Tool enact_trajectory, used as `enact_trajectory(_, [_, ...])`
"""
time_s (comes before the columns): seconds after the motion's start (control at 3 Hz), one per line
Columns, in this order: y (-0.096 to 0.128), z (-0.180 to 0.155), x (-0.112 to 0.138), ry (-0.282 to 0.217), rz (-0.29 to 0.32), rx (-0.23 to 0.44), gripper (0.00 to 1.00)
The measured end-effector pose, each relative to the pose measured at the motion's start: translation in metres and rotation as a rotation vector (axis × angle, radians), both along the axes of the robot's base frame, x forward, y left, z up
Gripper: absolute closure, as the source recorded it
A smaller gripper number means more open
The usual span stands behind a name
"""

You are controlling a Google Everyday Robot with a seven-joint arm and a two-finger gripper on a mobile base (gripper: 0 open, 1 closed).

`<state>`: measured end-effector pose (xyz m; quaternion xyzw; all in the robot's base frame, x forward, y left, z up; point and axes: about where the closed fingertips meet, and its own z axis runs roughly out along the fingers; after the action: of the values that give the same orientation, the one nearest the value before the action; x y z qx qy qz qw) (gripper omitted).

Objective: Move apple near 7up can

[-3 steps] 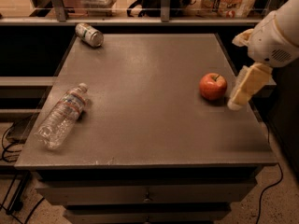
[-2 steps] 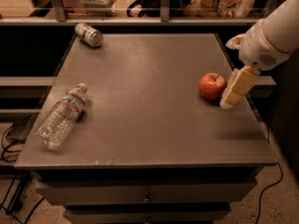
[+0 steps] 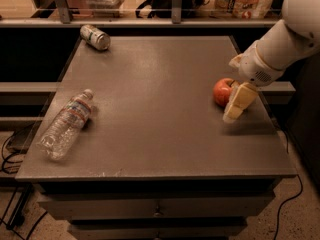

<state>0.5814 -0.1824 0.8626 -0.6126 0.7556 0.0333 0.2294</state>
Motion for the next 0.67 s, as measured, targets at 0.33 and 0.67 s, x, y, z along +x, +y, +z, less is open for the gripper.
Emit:
enact_trajectory(0.33, [0.0044, -0.0116, 0.0018, 0.015, 0.006, -0.023, 0.18])
enact_trajectory(0.67, [0.005, -0.0059, 0.0014, 0.006, 0.002, -0.04, 0.4])
